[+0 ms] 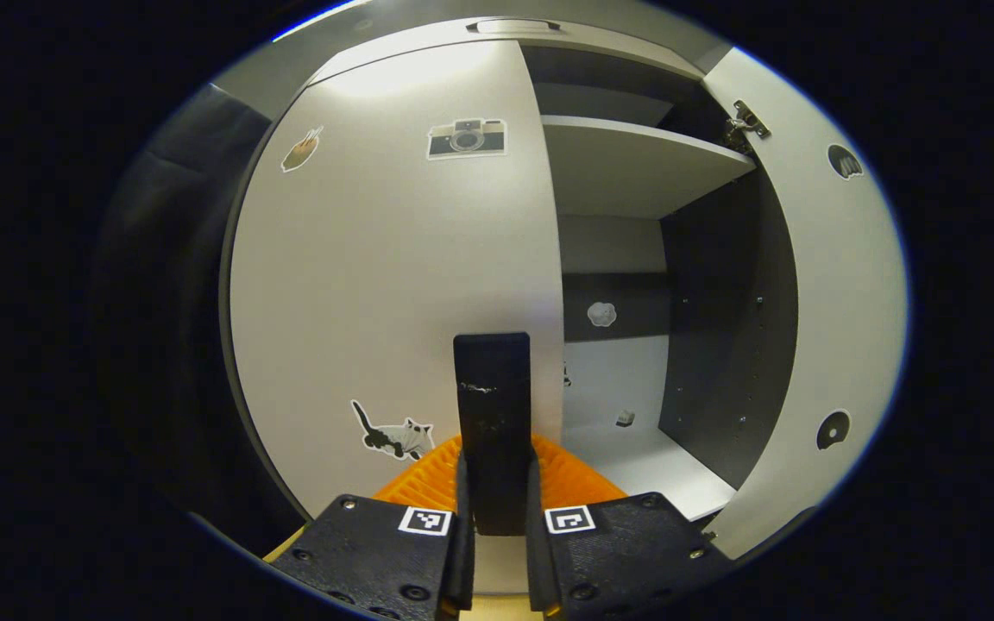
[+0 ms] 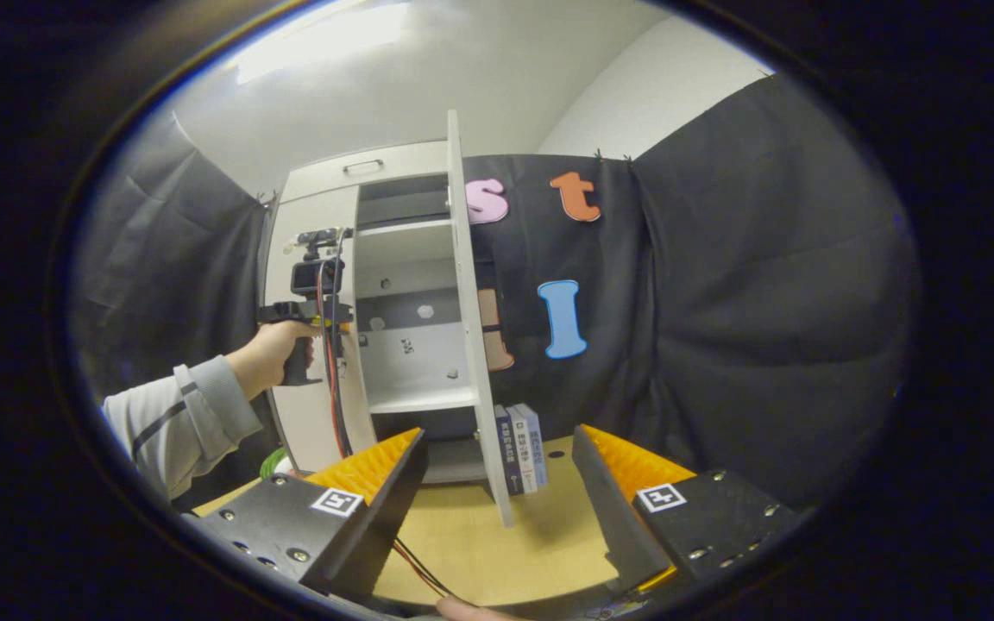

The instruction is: Open the right door of the double-door shoe cabinet with the right hand, and open the left door with the left hand.

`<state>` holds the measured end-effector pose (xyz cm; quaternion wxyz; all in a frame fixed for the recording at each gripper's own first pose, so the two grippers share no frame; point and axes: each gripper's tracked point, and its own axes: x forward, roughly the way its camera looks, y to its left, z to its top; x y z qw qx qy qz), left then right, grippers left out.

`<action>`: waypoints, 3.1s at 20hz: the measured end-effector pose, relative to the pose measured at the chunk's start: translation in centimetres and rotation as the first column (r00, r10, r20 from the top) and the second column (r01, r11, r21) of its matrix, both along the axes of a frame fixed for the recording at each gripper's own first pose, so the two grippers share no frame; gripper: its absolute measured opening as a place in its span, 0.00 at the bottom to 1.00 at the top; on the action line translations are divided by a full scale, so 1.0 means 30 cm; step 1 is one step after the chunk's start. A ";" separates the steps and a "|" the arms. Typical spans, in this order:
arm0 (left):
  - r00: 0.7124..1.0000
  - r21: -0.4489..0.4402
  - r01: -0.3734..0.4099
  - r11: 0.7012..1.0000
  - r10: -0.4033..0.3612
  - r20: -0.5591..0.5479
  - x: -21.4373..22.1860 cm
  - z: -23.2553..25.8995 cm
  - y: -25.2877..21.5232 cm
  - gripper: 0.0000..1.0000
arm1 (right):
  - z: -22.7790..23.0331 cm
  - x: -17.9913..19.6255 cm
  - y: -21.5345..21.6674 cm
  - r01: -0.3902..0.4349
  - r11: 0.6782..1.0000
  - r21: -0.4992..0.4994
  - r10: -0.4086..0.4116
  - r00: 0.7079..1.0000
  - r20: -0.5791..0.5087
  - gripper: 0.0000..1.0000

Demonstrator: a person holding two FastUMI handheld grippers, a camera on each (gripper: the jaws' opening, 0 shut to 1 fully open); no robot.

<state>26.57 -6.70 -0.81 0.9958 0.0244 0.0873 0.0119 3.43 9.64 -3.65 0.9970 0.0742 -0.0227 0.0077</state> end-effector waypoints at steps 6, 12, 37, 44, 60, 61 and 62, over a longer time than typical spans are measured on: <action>1.000 -0.004 0.023 1.000 -0.023 -0.018 -0.037 0.001 0.005 0.21 | 0.006 0.005 0.000 0.013 1.000 -0.027 -0.013 1.000 -0.002 0.97; 0.995 -0.025 0.093 0.995 -0.094 -0.035 -0.157 0.020 0.040 0.21 | 0.025 0.004 0.048 0.004 0.999 -0.035 -0.004 1.000 0.002 0.98; 0.987 -0.032 0.157 0.987 -0.156 0.038 -0.526 0.092 0.391 0.16 | 0.039 -0.022 0.299 -0.123 0.991 -0.053 0.125 0.992 0.025 0.98; 0.988 -0.047 0.153 0.987 -0.151 0.029 -0.546 0.098 0.493 0.11 | 0.038 -0.020 0.356 -0.137 0.988 -0.064 0.139 0.990 0.022 0.98; 0.995 -0.089 0.103 0.991 -0.101 0.028 -0.534 0.089 0.727 0.00 | 0.049 -0.021 0.437 -0.144 0.980 -0.135 0.149 0.988 0.026 1.00; 0.994 -0.085 0.105 0.991 -0.103 0.026 -0.534 0.089 0.730 0.00 | 0.053 -0.025 0.444 -0.150 0.979 -0.140 0.156 0.987 0.028 0.99; 0.994 -0.080 0.104 0.991 -0.103 0.026 -0.532 0.088 0.728 0.00 | 0.052 -0.027 0.452 -0.156 0.977 -0.145 0.162 0.986 0.030 0.99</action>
